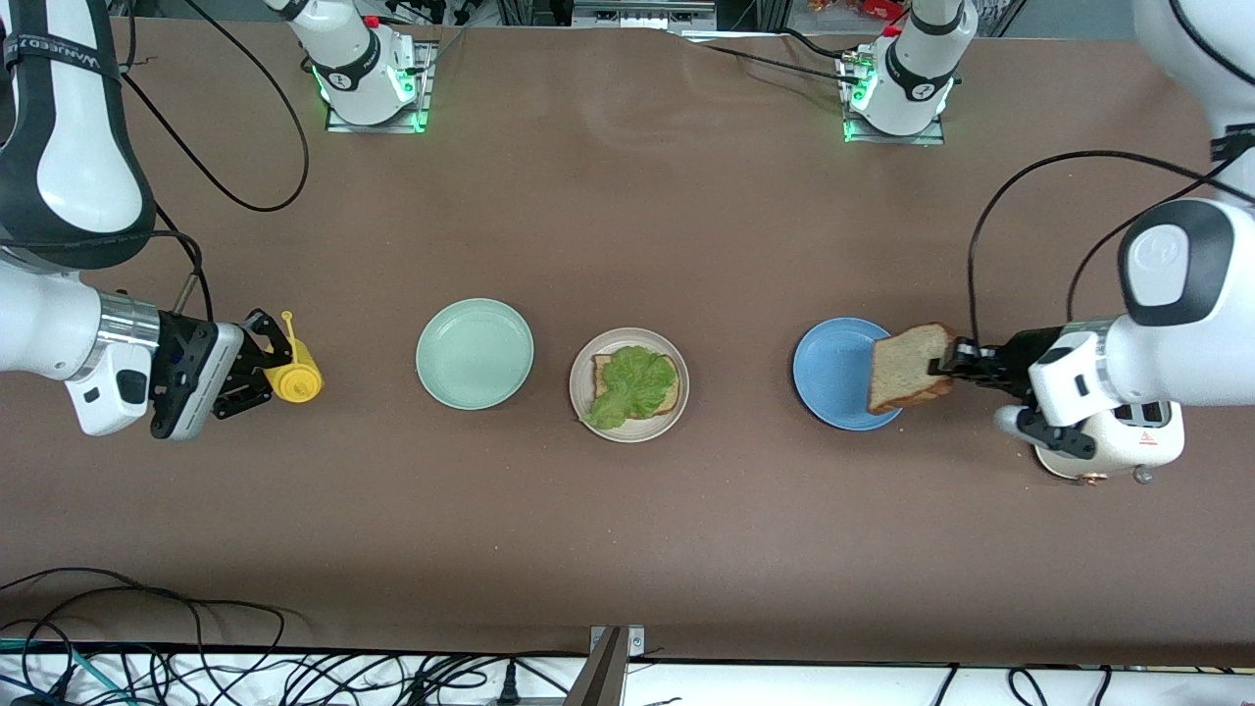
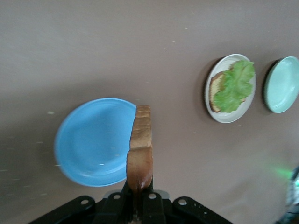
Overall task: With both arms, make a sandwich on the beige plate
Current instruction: 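Return the bottle with the right gripper while the left gripper lifts toast, then lower the toast onto the lettuce with the left gripper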
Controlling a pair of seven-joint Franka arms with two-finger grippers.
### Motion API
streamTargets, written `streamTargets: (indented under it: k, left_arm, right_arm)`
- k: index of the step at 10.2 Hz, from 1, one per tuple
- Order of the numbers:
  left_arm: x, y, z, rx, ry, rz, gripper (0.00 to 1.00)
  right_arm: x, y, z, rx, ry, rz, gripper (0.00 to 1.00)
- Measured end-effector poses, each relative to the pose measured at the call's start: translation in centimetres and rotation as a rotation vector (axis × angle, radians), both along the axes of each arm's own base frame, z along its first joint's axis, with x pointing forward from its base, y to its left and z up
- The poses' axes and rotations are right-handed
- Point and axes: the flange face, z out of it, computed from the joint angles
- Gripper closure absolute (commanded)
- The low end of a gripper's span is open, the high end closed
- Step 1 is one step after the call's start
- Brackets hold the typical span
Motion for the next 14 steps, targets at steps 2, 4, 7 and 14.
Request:
streamTargets:
  k: [2,4,7,14]
  left_arm:
    - [-0.1,-3.9,-1.6,-0.052,0.089,0.077,1.00]
    - [-0.3,-6.4,-2.8,-0.091,0.144,0.110,1.00]
    - [-0.4,-10.0,-4.7,-0.214,0.216,0.139,1.00]
    - [0.0,-18.3,-8.0,-0.353,0.315,0.283,1.00]
  right_arm:
    - [-0.6,-2.0,-2.6,0.101,-0.016,0.051,1.00]
    - [-1.6,-4.5,-5.8,0.210,-0.062,0.110,1.00]
    - [-3.9,-7.9,-10.7,0.332,-0.152,0.187,1.00]
    - [-5.5,-9.7,-18.0,0.477,-0.289,0.257,1.00]
